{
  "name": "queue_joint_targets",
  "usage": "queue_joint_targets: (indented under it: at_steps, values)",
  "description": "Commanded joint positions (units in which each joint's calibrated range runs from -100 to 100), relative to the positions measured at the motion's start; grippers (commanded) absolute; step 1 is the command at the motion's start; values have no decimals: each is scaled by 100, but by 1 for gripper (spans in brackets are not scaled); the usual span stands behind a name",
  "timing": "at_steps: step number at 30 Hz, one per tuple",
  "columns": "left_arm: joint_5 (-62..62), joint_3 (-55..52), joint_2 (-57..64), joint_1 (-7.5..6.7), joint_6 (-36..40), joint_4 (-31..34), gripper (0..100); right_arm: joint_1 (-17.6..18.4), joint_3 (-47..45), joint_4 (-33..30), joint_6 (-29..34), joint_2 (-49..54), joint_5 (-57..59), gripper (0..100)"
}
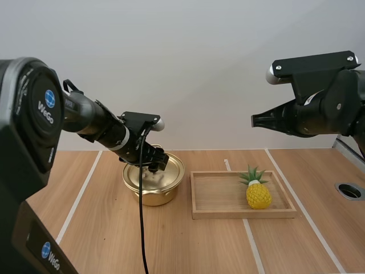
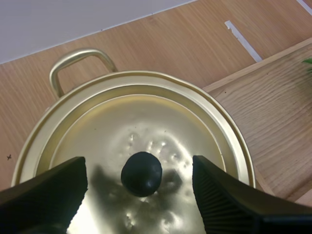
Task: Open the pot, put the pineapple inside, and close it
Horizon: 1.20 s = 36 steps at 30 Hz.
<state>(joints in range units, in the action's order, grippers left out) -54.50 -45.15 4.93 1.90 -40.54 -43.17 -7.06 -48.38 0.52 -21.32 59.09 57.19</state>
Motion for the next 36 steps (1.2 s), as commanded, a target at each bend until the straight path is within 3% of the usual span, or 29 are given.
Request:
queue_joint_targets:
  at_steps: [1,3,6,7,17,28,36]
  values:
    - [-158,41,4,-14,-30,-101,87,-20,44,33,-31,24,0,0]
    - [-251,41,4,-14,-21,-101,58,-20,44,33,-31,24,0,0]
    - [-287,41,4,-14,91,-101,7,-20,44,33,-31,24,0,0]
    - [-271,41,4,-14,91,-101,0,-20,44,33,-31,24,0,0]
    - [-317,291,130,-14,124,-199,0,-20,44,33,-31,24,19,0]
    - [-190,1038,1297,-14,210,-236,0,-20,44,33,-31,24,19,0]
    - [1081,1140,2300,-6,516,-242,0,-20,44,33,-31,36,-8,0]
